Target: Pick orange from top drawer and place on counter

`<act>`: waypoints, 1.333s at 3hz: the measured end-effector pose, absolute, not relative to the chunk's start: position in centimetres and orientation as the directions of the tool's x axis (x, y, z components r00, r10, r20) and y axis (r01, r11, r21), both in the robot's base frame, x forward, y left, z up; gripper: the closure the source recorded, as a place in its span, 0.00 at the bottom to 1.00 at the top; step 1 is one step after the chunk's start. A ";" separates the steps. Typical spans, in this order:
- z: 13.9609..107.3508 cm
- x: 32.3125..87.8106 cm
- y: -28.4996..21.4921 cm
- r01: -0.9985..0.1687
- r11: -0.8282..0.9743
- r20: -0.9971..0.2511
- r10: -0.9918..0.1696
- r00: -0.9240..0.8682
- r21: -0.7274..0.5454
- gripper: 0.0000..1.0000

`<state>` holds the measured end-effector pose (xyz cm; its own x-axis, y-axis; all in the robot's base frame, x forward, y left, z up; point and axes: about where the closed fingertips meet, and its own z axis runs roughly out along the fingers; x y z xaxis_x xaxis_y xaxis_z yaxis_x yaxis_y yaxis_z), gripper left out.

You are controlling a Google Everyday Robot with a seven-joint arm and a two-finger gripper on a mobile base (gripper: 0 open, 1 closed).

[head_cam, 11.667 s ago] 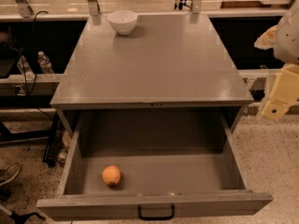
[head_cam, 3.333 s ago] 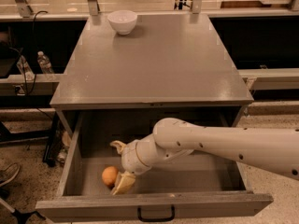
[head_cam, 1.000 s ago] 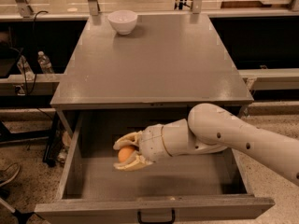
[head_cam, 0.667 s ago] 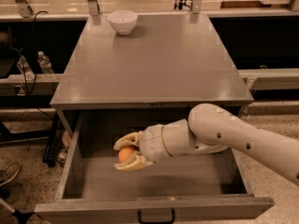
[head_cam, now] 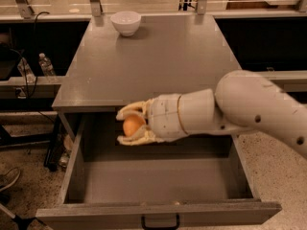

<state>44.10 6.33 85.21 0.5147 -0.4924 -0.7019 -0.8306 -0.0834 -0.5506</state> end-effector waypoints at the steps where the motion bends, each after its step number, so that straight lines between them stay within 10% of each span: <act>1: 88.9 45.9 6.0 -0.783 -0.073 -0.657 -0.498 0.566 -0.618 1.00; 4: 91.0 62.2 5.3 -0.836 0.100 -0.727 -0.556 0.403 -0.540 1.00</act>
Offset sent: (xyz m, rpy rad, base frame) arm 0.1231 -0.0065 0.0995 0.0441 -0.1381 -0.1075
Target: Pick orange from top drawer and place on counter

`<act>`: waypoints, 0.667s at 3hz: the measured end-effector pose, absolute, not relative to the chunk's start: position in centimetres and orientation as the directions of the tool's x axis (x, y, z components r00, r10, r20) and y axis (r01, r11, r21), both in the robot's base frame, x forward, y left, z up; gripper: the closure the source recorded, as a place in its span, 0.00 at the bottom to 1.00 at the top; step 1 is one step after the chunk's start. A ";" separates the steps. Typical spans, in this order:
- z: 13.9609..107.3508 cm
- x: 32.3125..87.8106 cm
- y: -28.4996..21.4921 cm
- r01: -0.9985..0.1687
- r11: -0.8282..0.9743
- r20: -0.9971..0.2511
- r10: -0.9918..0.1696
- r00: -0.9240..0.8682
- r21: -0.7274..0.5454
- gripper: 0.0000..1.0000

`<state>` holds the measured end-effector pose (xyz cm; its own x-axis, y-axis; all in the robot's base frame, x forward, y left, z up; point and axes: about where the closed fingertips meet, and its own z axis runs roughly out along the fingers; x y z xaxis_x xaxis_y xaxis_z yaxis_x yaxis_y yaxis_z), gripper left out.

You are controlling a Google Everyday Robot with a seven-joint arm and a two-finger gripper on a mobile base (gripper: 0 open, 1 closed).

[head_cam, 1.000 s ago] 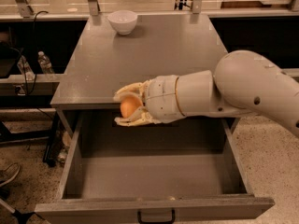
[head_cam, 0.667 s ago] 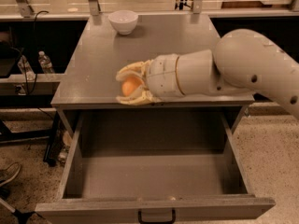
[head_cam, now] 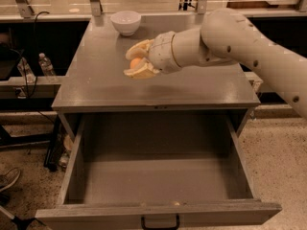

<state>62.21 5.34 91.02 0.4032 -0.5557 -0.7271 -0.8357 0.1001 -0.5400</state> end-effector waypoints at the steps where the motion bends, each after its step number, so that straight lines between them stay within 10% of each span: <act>1: 89.0 65.7 4.7 -0.865 0.157 -0.759 -0.571 0.313 -0.476 1.00; 2: 87.0 68.1 4.0 -0.884 0.205 -0.783 -0.574 0.238 -0.419 1.00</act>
Offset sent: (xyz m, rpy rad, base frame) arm 0.0874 -0.0271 -0.0613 0.0378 0.2047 -0.1743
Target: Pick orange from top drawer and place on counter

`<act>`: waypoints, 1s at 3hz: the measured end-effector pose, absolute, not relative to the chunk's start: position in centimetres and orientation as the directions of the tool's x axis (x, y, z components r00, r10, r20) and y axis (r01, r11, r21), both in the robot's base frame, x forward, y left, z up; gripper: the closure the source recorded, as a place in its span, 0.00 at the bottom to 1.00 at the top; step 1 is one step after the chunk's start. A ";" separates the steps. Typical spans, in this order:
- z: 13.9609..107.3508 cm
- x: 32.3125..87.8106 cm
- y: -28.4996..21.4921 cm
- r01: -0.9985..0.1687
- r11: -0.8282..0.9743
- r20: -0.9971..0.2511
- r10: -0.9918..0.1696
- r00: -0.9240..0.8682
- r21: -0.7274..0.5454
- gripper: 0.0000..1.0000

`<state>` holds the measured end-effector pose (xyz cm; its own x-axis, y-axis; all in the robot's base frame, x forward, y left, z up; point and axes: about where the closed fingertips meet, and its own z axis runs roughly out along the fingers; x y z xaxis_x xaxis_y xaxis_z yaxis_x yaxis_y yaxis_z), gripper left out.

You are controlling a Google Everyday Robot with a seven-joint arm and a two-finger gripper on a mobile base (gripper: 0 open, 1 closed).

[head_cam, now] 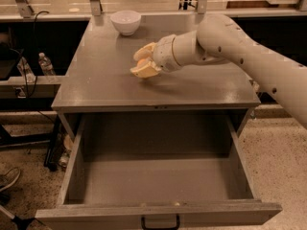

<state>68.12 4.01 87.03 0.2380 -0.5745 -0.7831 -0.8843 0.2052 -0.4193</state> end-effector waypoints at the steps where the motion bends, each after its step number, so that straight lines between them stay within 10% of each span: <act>1: 85.4 69.4 3.6 -0.896 0.238 -0.800 -0.571 0.184 -0.376 0.98; 3: 85.3 69.2 4.2 -0.898 0.227 -0.800 -0.569 0.191 -0.376 0.43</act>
Offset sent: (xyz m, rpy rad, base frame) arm 0.0107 -0.0039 -0.0131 0.0106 0.0359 -0.0256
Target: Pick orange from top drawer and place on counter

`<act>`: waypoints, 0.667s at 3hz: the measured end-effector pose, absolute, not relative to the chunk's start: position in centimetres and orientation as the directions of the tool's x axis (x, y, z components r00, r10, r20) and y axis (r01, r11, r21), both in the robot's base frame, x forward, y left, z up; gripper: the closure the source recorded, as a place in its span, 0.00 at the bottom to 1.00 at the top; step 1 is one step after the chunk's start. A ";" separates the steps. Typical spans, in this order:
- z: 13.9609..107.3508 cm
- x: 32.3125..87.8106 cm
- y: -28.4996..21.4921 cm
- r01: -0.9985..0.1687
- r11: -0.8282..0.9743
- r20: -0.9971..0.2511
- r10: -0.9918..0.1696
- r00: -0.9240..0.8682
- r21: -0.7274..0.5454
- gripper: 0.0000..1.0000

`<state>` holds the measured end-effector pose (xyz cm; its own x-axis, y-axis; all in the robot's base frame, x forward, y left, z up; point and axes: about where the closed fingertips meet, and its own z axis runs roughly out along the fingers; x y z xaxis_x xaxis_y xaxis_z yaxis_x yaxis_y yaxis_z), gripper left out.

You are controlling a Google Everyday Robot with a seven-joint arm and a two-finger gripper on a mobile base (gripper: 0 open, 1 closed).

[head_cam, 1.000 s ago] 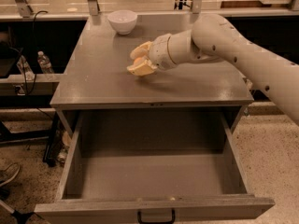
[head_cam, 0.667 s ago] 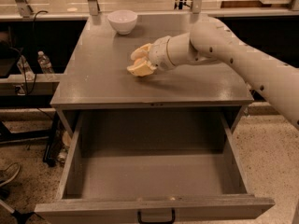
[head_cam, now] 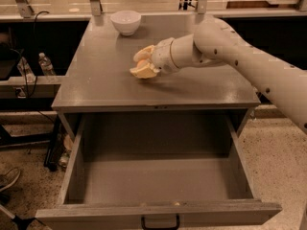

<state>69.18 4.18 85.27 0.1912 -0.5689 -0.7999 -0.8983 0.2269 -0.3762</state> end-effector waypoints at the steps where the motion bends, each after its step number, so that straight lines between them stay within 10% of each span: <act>1: 85.2 69.1 4.4 -0.899 0.224 -0.800 -0.568 0.192 -0.375 0.22; 2: 85.7 69.2 4.4 -0.889 0.225 -0.793 -0.572 0.209 -0.398 0.00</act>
Offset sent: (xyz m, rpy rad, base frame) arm 0.0021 -0.0023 0.0130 -0.0102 -0.0565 -0.0136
